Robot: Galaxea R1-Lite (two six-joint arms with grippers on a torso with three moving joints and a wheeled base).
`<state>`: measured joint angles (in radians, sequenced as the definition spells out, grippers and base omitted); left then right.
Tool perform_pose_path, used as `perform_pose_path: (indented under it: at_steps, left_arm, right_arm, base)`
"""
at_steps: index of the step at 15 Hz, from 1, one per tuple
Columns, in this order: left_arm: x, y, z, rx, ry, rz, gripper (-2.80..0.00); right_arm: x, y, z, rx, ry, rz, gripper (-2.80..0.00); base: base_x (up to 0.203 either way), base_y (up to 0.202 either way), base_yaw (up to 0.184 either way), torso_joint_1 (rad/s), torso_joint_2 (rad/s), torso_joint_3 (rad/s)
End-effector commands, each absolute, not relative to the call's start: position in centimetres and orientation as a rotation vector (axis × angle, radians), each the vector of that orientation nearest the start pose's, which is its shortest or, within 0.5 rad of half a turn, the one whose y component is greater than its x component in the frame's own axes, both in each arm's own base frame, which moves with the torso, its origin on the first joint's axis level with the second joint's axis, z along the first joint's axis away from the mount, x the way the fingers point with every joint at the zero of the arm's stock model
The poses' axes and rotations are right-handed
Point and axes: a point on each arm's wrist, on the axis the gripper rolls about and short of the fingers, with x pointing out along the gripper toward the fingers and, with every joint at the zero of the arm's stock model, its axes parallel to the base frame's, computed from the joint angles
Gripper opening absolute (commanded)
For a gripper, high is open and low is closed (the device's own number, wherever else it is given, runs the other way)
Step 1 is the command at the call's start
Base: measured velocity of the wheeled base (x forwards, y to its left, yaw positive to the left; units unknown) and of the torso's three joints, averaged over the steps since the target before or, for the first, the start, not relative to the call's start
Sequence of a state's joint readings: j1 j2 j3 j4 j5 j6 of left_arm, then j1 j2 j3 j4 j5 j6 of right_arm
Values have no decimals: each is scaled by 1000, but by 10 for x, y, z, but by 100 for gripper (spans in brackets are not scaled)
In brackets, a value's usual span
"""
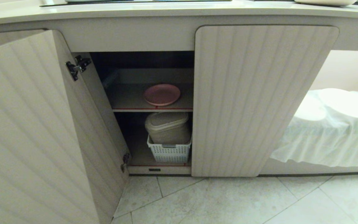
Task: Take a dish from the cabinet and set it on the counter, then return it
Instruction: Close the cabinet door
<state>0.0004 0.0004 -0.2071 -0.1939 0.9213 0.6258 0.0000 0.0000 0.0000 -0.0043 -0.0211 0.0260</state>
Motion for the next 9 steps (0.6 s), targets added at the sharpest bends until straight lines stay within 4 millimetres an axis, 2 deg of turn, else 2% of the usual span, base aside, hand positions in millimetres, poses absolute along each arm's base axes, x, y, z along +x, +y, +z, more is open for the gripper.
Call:
perform_pose_path:
  at_steps: [1, 5, 9]
  left_arm:
    - [-63, 18, 151, 397, -23, 979, -280]
    - [-57, 18, 163, 380, 22, 955, -280]
    - [-32, 19, 179, 342, 77, 915, -280]
  right_arm:
    - [-23, 0, 76, 26, -5, -21, -280]
    - [-23, 0, 76, 26, -5, -21, -280]
    - [-23, 0, 76, 26, -5, -21, -280]
  base:
    - [0, 0, 0, 0, 0, 0]
    - [0, 0, 0, 0, 0, 0]
    - [0, 0, 0, 0, 0, 0]
